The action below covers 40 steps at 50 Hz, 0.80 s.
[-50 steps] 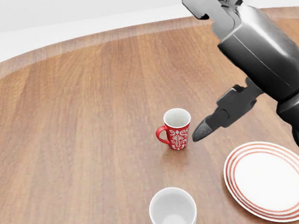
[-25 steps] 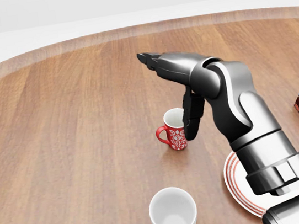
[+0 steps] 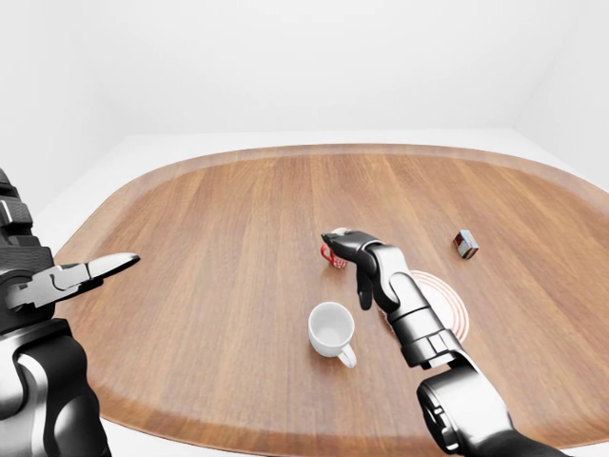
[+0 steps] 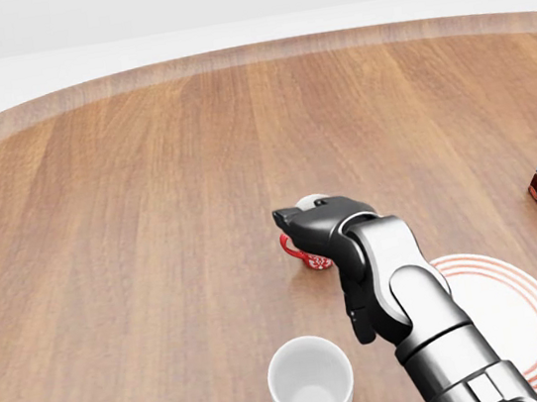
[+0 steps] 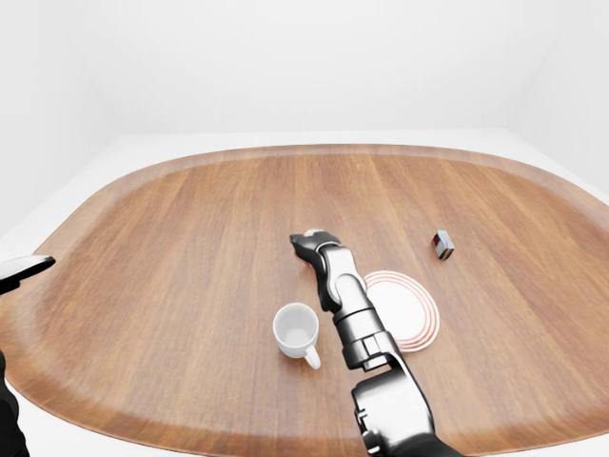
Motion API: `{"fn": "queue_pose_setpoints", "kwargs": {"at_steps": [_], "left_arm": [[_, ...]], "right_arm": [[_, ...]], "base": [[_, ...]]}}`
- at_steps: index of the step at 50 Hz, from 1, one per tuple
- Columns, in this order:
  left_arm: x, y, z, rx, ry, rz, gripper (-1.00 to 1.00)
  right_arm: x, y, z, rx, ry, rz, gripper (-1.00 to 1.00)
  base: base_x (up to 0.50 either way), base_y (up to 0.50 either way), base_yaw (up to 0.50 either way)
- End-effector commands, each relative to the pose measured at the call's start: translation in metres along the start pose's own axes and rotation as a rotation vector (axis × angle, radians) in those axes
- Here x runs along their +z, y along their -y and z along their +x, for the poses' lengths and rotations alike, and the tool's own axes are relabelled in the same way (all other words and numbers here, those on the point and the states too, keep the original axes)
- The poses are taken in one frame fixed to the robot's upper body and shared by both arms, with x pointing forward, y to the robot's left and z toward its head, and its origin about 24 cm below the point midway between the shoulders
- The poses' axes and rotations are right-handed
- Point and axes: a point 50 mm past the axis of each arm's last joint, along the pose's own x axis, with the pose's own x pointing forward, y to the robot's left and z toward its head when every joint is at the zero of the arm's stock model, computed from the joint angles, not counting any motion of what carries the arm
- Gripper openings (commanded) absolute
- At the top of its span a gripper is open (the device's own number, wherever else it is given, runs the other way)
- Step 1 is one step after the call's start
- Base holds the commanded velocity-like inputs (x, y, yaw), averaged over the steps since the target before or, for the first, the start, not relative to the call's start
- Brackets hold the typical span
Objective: Put the white mug on the plate.
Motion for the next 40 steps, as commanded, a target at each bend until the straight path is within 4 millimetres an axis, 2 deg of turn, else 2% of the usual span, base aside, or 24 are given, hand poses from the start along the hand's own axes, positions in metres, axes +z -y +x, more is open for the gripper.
{"fn": "queue_pose_setpoints", "kwargs": {"at_steps": [1, 13, 25, 30, 40], "left_arm": [[0.000, 0.001, -0.001, -0.003, 0.000, 0.003, 1.00], [0.001, 0.001, -0.001, -0.003, 0.003, 0.003, 1.00], [-0.001, 0.001, -0.001, -0.002, -0.003, 0.004, 1.00], [0.000, 0.001, -0.001, -0.001, 0.000, 0.003, 1.00], [-0.002, 0.000, -0.001, -0.002, -0.009, 0.005, 1.00]], "right_arm": [[0.018, -0.031, 0.000, 0.039, 0.005, -0.057, 1.00], [0.045, -0.041, -0.006, 0.036, 0.097, -0.145, 1.00], [0.071, -0.035, -0.014, 0.017, 0.225, -0.232, 1.00], [0.083, -0.039, -0.018, 0.018, 0.278, -0.267, 1.00], [0.082, -0.044, -0.015, 0.031, 0.246, -0.246, 1.00]], "base": [[0.00, 0.00, 0.00], [0.00, 0.00, 0.00], [0.00, 0.00, 0.00], [0.00, 0.00, 0.00], [0.00, 0.00, 0.00]]}}
